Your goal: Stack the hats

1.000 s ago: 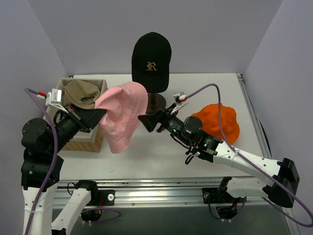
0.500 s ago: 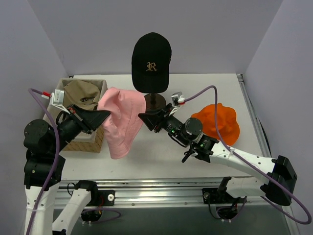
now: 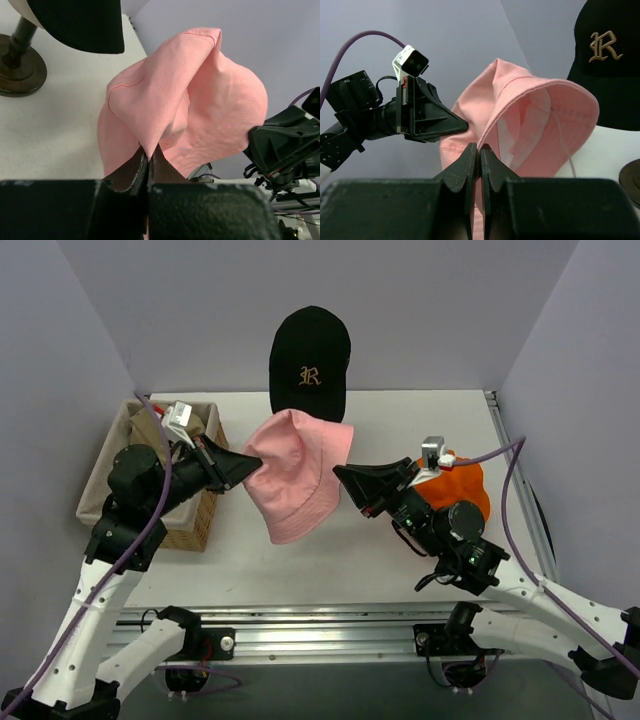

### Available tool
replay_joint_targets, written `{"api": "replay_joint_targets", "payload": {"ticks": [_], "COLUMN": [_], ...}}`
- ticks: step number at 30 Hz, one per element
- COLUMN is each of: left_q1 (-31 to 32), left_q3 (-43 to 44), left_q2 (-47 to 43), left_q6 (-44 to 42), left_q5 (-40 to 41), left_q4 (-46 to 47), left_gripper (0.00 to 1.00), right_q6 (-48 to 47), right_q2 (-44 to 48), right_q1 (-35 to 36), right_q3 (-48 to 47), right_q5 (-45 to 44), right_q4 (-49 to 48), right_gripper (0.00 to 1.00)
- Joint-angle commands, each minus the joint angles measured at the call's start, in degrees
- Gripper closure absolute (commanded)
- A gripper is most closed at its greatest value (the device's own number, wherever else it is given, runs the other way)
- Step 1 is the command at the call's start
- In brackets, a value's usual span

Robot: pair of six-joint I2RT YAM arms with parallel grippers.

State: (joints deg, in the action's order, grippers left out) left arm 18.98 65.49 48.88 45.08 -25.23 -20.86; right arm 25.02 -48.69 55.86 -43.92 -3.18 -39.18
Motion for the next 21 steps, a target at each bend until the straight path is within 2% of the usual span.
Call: {"api": "replay_joint_targets", "payload": {"ticks": [1,6,10,15,21], "left_q1": [7.09,15.11,17.14,22.13,27.24], "left_q3": [3.05,9.02,11.23,16.15,23.09], "left_q2": [3.13,10.42,14.73,21.15,29.86], "left_q6": [-3.24,-7.90,-9.04,-11.85,-15.19], "left_q5": [7.47,18.26,20.48,24.88,30.76], "left_q4": [3.55,1.27,3.28,3.72,4.16], "left_gripper": [0.98,0.98,0.98,0.98,0.98], "right_q6": [-2.16,-4.00,-4.97,-10.15,-10.07], "right_q2": [4.20,10.44,12.91,8.88,2.90], "right_q1": [-0.83,-3.20,-5.40,-6.63,-13.04], "right_q3": [-2.74,-5.03,-7.84,-14.60,-20.93], "right_q5": [-3.32,-2.89,-2.97,-12.80,-9.22], "right_q4": [2.78,9.55,15.26,26.68,34.34], "right_gripper": [1.00,1.00,1.00,1.00,1.00]}}
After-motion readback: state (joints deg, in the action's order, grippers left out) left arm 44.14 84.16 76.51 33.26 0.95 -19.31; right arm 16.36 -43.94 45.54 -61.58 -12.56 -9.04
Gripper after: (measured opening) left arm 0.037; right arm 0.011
